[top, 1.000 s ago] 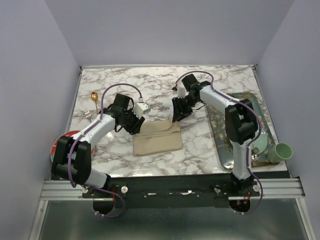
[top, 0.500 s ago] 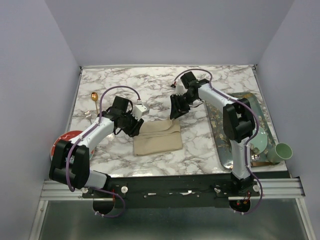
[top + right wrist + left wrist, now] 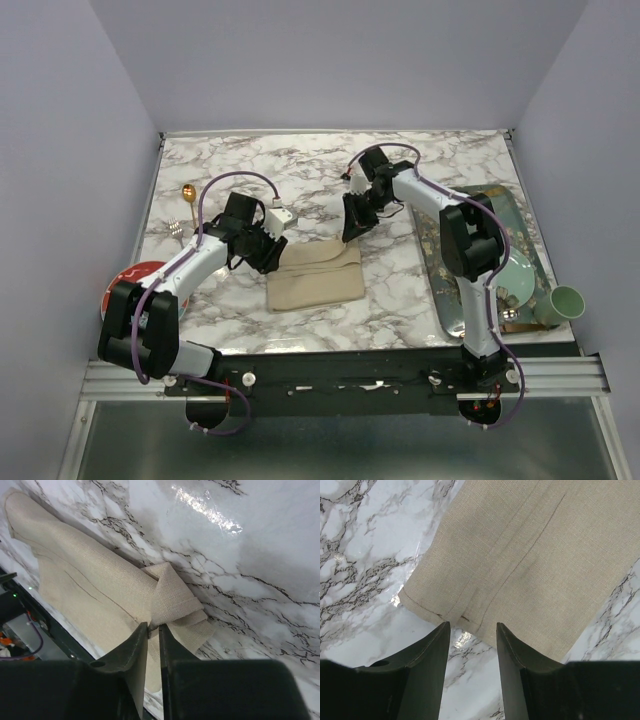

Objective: Fold the napkin into a case and place the utensils inside
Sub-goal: Smooth out the 2/3-rectangle-folded napkin at the center of the board.

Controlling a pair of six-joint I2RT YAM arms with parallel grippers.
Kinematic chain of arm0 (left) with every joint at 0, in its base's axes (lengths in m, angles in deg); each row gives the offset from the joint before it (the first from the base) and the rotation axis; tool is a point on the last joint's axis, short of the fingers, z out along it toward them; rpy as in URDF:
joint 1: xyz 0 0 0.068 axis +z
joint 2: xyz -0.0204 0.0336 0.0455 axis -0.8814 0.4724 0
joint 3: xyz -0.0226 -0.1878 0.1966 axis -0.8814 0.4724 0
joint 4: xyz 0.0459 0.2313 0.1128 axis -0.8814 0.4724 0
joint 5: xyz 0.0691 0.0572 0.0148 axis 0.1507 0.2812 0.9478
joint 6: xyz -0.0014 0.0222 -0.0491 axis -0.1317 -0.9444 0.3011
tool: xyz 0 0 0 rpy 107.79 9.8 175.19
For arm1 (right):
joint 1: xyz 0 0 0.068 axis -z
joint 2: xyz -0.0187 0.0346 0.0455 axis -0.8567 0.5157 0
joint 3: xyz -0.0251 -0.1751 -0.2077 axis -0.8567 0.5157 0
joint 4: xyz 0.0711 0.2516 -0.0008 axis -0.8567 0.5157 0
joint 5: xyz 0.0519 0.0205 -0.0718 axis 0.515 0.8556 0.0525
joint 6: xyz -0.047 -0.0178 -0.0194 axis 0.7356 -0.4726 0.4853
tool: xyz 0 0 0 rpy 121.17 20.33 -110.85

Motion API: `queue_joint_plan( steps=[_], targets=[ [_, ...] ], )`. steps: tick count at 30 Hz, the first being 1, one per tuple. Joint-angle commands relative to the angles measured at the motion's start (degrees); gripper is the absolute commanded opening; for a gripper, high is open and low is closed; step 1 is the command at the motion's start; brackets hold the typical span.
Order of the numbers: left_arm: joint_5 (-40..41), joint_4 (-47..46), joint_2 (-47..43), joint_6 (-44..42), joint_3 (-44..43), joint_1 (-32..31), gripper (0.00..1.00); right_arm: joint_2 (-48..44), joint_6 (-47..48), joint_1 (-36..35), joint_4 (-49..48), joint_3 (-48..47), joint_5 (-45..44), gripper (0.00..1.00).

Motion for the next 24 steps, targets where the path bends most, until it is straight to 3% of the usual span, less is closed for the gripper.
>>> queue_joint_plan(
  steps=[1, 3, 9, 24],
  targets=[
    [0.62, -0.32, -1.89, 1.11, 0.72, 0.09, 0.51, -0.22, 0.80, 0.02, 1.40, -2.03, 0.15, 0.05],
    [0.36, 0.64, -2.07, 1.12, 0.11, 0.09, 0.51, -2.76, 2.37, -0.06, 3.23, -0.89, 0.76, 0.01],
    [-1.40, 2.58, -2.78, 0.94, -1.39, 0.09, 0.50, -8.48, 5.80, 0.03, 4.30, 8.06, -1.34, 0.01],
    [-4.30, 0.73, 3.90, 8.05, -6.83, 0.18, 0.56, -5.05, 7.56, -2.08, -1.93, 15.90, -7.84, 0.01]
  ],
)
